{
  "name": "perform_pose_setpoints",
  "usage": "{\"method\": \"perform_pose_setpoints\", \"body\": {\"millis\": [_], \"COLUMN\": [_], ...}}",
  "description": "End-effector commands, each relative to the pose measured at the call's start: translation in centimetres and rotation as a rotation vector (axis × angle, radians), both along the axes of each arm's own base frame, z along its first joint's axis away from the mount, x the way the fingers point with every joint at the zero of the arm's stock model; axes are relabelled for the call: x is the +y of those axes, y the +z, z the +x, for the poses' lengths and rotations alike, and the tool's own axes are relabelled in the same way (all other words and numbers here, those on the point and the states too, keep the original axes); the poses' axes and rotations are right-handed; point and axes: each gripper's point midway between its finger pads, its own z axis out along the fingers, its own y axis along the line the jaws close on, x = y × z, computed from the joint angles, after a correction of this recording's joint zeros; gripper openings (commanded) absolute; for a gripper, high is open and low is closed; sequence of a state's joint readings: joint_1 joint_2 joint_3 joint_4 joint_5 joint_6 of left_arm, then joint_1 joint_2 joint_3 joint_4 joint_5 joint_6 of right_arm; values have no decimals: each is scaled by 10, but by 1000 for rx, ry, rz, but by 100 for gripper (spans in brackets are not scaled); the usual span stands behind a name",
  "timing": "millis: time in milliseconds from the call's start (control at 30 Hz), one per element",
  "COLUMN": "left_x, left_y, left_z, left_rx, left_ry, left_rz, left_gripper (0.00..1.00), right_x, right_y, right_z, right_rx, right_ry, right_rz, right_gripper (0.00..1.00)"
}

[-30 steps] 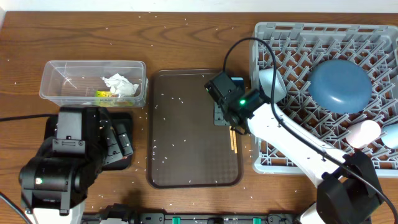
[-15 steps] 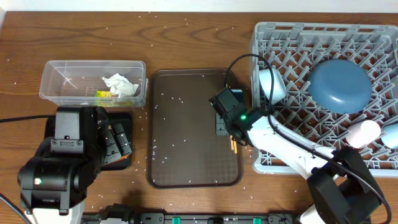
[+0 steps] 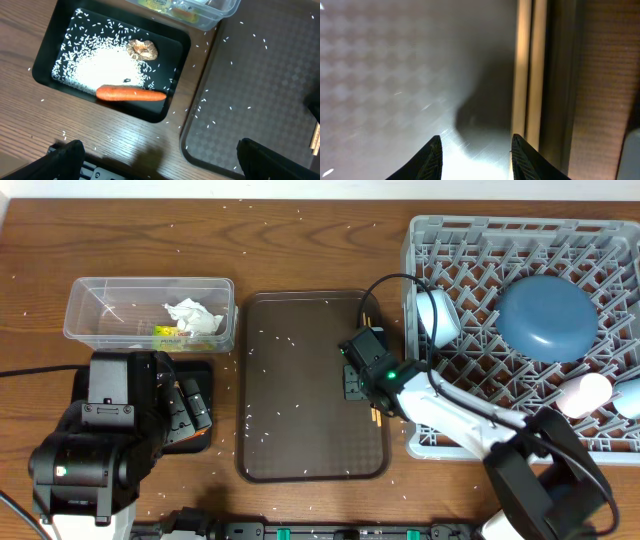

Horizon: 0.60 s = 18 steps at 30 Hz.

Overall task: Sort waste into correct bins and load items into the dishwasher rack
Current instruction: 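Lower the right gripper and pinch the wooden chopsticks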

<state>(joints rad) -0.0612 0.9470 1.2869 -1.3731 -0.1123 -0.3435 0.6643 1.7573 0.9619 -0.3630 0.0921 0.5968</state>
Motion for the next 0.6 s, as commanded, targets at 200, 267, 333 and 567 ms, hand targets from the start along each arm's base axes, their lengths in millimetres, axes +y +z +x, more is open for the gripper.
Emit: {"method": "perform_pose_setpoints", "body": {"millis": [200, 267, 333, 567], "left_x": [4, 4, 4, 4], "left_y": [6, 6, 6, 6], "left_z": [1, 1, 1, 1], "left_rx": [-18, -18, -18, -18], "left_ry": [21, 21, 21, 21], "left_rz": [9, 9, 9, 9], "left_gripper": [98, 98, 98, 98], "right_x": [-17, -15, -15, -18], "right_y": [-15, -15, -15, -19], "right_z": [6, 5, 4, -6], "right_rx": [58, 67, 71, 99], "right_ry": [-1, 10, 22, -24], "right_rz": [17, 31, 29, -3], "right_gripper": [40, 35, 27, 12]}}
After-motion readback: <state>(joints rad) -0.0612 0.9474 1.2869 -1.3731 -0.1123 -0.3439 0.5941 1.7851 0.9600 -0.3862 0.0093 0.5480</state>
